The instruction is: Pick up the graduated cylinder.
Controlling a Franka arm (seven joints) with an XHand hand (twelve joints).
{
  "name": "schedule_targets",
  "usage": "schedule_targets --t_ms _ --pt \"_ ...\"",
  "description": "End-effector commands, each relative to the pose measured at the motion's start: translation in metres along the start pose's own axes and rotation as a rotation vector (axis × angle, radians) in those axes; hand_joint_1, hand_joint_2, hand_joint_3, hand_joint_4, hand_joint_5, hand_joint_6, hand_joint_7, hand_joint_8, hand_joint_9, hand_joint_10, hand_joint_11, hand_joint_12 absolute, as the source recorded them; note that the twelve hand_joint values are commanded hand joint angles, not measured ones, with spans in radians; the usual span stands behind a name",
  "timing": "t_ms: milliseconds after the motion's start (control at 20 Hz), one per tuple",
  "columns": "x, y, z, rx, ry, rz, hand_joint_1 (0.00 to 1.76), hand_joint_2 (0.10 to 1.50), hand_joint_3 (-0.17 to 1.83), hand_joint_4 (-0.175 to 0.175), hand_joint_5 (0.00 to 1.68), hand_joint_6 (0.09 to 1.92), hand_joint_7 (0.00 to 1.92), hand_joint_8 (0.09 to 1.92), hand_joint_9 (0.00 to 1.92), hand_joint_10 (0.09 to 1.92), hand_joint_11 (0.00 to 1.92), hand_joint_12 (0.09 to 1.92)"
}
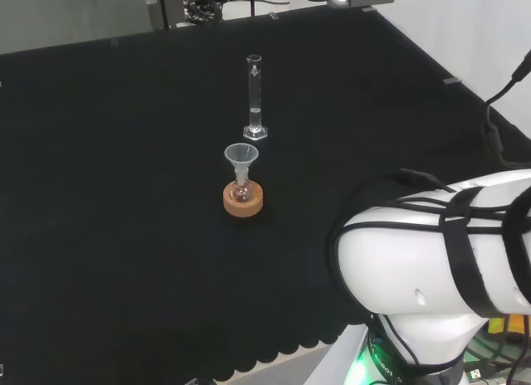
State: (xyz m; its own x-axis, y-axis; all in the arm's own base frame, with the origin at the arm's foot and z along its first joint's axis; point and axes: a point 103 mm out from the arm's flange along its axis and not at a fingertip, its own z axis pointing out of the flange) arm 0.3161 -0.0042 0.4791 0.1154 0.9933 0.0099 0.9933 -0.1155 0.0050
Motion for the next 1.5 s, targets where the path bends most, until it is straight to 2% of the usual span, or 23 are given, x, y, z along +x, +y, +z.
schedule_targets --t_ms 50,150,250,500,700,900,1300,1500 --pt "-0.023 0.032 0.036 0.056 0.022 0.068 0.10 1.37 0.02 -0.037 0.18 0.09 0.00 0.50 0.46 0.09 0.07 1.38" --pt "-0.028 0.040 0.044 0.060 0.034 0.078 0.11 1.37 0.02 -0.037 0.18 0.09 0.00 0.50 0.46 0.09 0.07 1.38" --pt "-0.034 0.047 0.055 0.065 0.045 0.063 0.11 1.37 0.01 -0.037 0.18 0.09 0.00 0.50 0.46 0.09 0.08 1.39" --pt "-0.050 0.074 0.092 0.080 0.075 0.058 0.23 1.30 -0.02 -0.039 0.17 0.09 0.01 0.51 0.46 0.09 0.07 1.39" --pt "-0.062 0.105 0.121 0.031 0.116 0.047 0.28 1.26 -0.04 -0.043 0.17 0.09 0.01 0.53 0.45 0.09 0.07 1.39" --pt "-0.071 0.141 0.154 0.052 0.164 0.035 0.32 1.24 -0.05 -0.047 0.17 0.09 0.01 0.54 0.47 0.09 0.06 1.40" --pt "-0.073 0.192 0.219 0.117 0.206 0.015 0.34 1.23 -0.06 -0.050 0.17 0.09 0.01 0.55 0.48 0.09 0.07 1.40" --pt "-0.069 0.203 0.240 0.108 0.254 0.010 0.34 1.23 -0.06 -0.050 0.17 0.09 0.01 0.56 0.48 0.09 0.07 1.40"
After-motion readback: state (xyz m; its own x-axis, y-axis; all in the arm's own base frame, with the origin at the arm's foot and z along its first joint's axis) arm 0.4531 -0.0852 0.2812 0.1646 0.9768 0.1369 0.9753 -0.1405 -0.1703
